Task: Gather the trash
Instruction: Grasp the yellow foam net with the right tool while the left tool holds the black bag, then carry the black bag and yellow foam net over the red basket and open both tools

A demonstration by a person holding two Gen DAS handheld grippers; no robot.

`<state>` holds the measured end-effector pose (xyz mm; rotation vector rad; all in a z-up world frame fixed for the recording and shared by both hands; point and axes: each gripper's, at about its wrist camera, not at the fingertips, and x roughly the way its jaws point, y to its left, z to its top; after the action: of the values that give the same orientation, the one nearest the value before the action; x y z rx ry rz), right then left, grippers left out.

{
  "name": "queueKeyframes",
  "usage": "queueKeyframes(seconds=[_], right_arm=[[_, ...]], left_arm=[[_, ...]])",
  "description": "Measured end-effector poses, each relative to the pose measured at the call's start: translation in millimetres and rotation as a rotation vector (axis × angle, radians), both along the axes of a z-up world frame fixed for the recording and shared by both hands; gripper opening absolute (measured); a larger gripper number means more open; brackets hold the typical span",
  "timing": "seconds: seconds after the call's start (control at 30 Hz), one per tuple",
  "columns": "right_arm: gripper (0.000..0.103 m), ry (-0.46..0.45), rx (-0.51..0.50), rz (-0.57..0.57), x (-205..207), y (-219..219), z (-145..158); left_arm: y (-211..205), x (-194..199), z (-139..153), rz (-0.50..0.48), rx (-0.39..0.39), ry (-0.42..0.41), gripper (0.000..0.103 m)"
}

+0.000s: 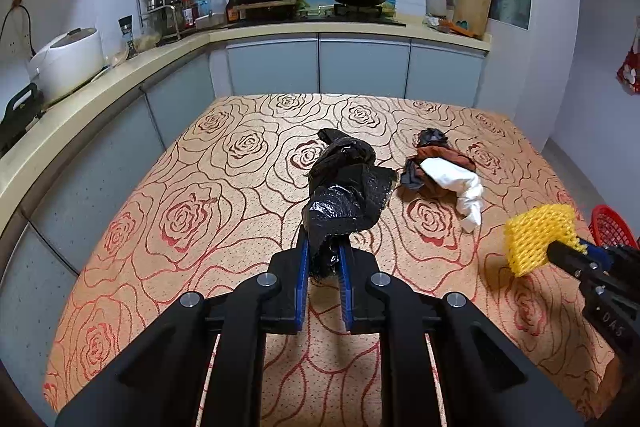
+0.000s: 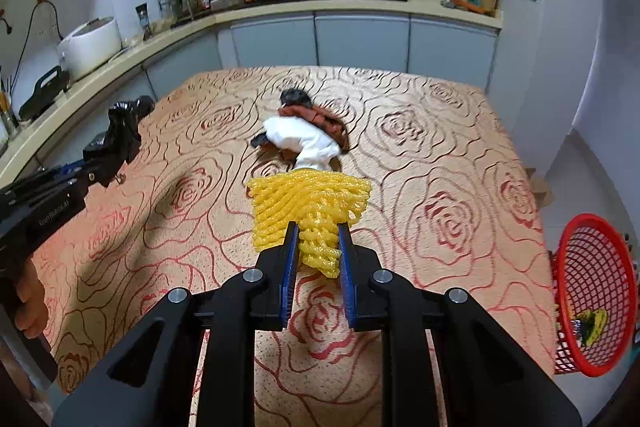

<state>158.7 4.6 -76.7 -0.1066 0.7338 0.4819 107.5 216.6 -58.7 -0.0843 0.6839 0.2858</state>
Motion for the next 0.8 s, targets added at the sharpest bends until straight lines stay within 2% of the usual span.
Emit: queueKeyframes(seconds=[0.37, 0.8], right_arm=[[0.019, -0.081, 0.07, -0.056, -9.9, -32.1, 33.0], [0.019, -0.117, 0.117, -0.164, -14.0, -90.1, 46.3]], left_arm=[[-22.8, -2.4, 15.3, -0.046, 0.011, -0.041, 0.012], [-66.9, 2.2, 21.8, -0.138, 0.029, -0.059, 0.012]])
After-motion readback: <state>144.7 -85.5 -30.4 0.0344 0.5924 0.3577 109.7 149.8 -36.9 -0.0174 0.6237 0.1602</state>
